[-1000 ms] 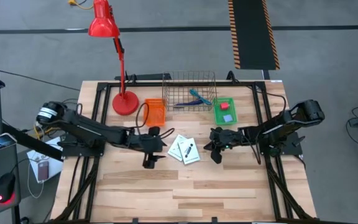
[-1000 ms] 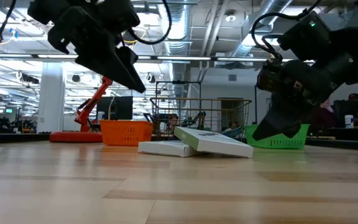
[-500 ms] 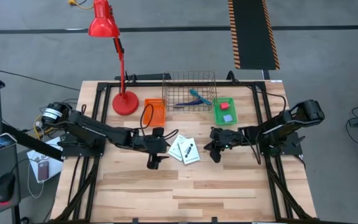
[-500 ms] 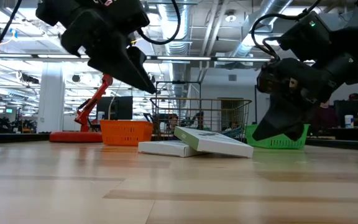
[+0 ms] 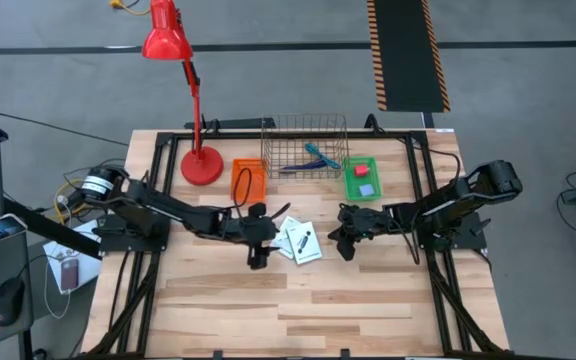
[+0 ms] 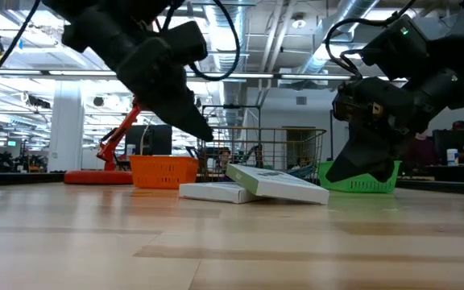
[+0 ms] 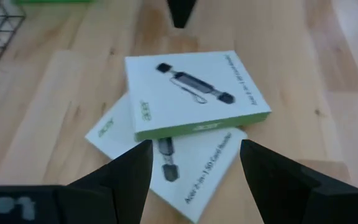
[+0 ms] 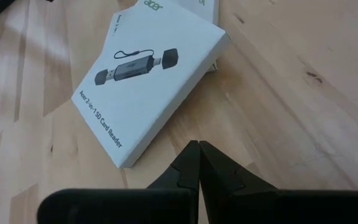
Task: Pick and place items into bin
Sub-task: Put the card reader box into the orange bin
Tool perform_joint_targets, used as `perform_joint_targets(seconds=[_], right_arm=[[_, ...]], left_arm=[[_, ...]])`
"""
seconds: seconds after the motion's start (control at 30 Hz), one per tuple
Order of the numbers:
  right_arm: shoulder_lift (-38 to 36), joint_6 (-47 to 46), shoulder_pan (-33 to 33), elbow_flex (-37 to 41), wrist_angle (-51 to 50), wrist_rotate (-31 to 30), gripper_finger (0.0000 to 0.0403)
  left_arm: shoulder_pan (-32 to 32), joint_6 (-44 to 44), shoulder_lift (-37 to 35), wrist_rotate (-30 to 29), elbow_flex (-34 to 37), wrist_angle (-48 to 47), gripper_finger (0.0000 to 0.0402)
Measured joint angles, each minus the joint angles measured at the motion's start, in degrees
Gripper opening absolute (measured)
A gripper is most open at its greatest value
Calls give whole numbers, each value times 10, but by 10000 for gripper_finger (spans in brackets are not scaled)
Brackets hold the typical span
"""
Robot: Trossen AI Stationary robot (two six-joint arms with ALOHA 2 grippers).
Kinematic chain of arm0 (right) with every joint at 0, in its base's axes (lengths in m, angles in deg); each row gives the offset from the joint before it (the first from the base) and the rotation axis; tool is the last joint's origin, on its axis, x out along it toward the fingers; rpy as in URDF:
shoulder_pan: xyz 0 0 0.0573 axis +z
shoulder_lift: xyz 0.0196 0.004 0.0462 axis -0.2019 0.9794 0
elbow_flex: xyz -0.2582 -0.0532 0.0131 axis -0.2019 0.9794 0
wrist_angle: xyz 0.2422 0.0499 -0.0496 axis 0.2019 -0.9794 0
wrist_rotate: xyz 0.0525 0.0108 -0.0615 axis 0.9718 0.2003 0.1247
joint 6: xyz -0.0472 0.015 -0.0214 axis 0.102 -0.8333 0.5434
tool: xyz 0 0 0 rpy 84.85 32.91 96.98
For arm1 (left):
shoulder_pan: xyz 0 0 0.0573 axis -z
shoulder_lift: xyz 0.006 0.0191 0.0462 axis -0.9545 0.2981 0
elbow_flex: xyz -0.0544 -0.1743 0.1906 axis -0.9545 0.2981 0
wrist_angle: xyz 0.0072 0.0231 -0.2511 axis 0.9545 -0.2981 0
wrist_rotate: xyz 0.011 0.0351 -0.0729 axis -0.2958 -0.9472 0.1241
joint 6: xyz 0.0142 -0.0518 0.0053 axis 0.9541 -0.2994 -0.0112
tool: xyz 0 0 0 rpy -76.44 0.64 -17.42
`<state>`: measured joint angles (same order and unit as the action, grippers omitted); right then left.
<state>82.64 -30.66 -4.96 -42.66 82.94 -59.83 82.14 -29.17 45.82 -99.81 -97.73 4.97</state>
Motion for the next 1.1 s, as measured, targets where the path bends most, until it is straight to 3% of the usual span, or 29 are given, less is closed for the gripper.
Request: perform_joint_targets(seconds=[0.53, 0.9, 1.1], right_arm=[[0, -43, 23, 0, 1, -17, 0], [1, -154, 68, 0, -55, -8, 0], [1, -128, 87, 0, -55, 0, 0]], left_arm=[[-18, -46, 0, -7, 0, 25, 233], [-18, -46, 0, -7, 0, 25, 233], [-18, -45, 0, -7, 0, 25, 233]])
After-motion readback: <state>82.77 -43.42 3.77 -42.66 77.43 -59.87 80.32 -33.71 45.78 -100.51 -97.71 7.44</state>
